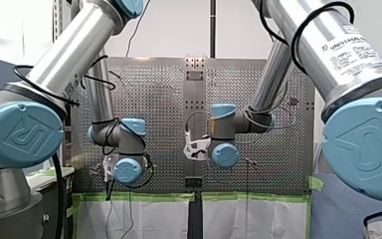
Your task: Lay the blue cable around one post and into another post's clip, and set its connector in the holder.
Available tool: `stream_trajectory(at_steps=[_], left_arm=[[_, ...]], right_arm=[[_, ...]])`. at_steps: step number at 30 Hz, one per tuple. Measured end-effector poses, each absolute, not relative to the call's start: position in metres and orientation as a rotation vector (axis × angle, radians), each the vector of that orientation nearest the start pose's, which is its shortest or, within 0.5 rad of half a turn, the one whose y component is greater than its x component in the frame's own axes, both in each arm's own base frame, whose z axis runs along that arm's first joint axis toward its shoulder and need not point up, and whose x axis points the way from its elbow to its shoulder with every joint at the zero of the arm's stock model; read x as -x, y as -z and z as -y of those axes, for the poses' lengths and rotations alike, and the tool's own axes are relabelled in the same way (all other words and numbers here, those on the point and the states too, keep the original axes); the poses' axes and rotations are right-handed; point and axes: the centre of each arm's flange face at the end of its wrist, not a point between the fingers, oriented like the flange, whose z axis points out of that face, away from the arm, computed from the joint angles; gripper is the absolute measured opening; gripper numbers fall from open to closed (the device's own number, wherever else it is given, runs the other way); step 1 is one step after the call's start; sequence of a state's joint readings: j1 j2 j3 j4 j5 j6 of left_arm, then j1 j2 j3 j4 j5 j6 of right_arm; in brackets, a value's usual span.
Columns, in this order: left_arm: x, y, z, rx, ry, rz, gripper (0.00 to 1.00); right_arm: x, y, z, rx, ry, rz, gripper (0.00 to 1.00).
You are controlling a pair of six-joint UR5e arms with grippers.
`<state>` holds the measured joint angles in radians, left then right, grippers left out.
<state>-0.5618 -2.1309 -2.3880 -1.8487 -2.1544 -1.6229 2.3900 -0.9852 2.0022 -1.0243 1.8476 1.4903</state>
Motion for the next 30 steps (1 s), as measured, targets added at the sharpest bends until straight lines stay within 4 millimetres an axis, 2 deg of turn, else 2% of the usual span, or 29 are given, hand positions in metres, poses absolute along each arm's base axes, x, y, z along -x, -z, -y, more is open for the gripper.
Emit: stream_trajectory(at_steps=[4,8,12,22,26,30], left_arm=[[-0.276,-0.031,0.266,0.024,-0.014,-1.641,0.0],[-0.276,-0.031,0.266,0.024,-0.014,-1.641,0.0],[-0.276,-0.031,0.266,0.024,-0.014,-1.641,0.0],[-0.276,-0.032,0.265,0.026,-0.019,-1.641,0.0],[-0.286,-0.04,0.26,0.066,-0.047,-1.624,0.0],[-0.295,-0.05,0.25,0.132,-0.071,-1.615,0.0]], right_arm=[[-0.476,-0.074,0.282,-1.629,-1.542,0.858,0.0],[-0.482,-0.054,0.264,-1.687,-1.514,0.889,0.0],[-0.489,-0.044,0.245,-1.731,-1.511,0.879,0.0],[-0.492,-0.041,0.237,-1.747,-1.515,0.871,0.0],[-0.486,-0.039,0.236,-1.727,-1.514,0.901,0.0],[-0.483,-0.05,0.24,-1.664,-1.548,0.943,0.0]])
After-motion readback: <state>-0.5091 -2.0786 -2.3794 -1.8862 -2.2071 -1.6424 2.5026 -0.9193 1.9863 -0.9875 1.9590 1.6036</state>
